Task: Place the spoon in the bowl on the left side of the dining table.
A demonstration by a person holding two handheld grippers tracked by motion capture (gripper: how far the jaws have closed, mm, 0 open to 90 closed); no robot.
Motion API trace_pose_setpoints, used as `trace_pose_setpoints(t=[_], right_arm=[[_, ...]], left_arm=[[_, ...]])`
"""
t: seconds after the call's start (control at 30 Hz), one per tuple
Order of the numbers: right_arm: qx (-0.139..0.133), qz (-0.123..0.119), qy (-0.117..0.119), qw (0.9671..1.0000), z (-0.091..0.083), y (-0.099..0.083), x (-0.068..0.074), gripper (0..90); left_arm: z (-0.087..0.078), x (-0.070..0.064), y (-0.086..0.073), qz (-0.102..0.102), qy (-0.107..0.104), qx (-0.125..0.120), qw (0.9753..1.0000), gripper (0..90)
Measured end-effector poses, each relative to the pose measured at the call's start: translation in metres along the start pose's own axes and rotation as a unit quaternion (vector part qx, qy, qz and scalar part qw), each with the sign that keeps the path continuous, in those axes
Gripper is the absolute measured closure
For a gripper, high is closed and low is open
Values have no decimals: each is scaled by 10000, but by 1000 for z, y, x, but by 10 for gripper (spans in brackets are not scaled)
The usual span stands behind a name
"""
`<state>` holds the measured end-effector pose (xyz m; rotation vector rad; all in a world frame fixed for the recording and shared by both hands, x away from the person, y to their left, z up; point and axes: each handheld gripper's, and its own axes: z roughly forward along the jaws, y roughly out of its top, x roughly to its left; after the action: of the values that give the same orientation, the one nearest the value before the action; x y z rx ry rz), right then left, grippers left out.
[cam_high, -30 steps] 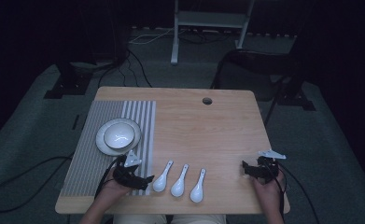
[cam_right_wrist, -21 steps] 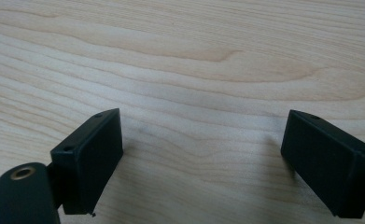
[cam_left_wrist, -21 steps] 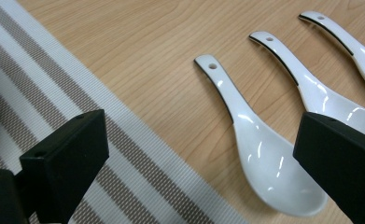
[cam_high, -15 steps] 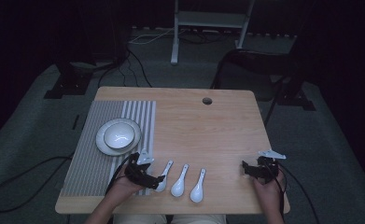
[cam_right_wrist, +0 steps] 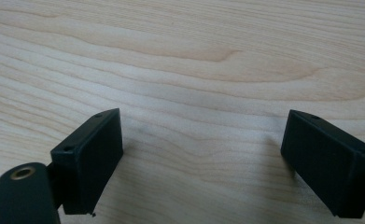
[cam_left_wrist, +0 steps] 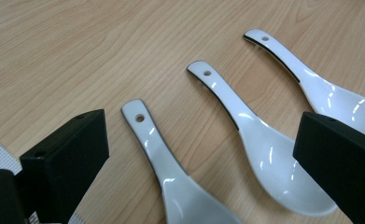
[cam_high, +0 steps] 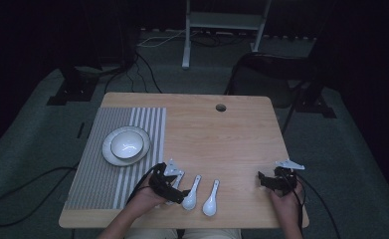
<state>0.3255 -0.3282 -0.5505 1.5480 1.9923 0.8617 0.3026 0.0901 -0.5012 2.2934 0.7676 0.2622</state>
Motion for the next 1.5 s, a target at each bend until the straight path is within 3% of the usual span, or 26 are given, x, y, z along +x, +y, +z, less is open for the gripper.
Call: trace_pose_setpoints(t=[0.23, 0.57, 0.93, 1.17, 1.37, 1.4, 1.5], right_arm=[[1, 0, 1, 10000, 0, 0, 0, 121], [0, 3, 1, 10000, 0, 0, 0, 121], [-1, 4, 1, 10000, 0, 0, 0, 122], [-1, 5, 0, 10000, 0, 0, 0, 123], [-2, 9, -2, 10000, 0, 0, 0, 124], [-1, 8, -1, 10000, 0, 0, 0, 124], [-3, 2, -2, 10000, 0, 0, 0, 124]], left_arm=[[8, -8, 5, -1, -203, -26, 9998, 34], [23, -28, 29, 254, -459, -15, 9986, 34], [43, -48, 44, 256, -783, 107, 9965, 48], [56, -58, 50, 316, -744, 332, 9962, 68], [69, -64, 54, 249, -703, 567, 9956, 68], [70, -65, 54, 251, -706, 558, 9956, 140], [76, -69, 54, 285, -686, 600, 9954, 149]])
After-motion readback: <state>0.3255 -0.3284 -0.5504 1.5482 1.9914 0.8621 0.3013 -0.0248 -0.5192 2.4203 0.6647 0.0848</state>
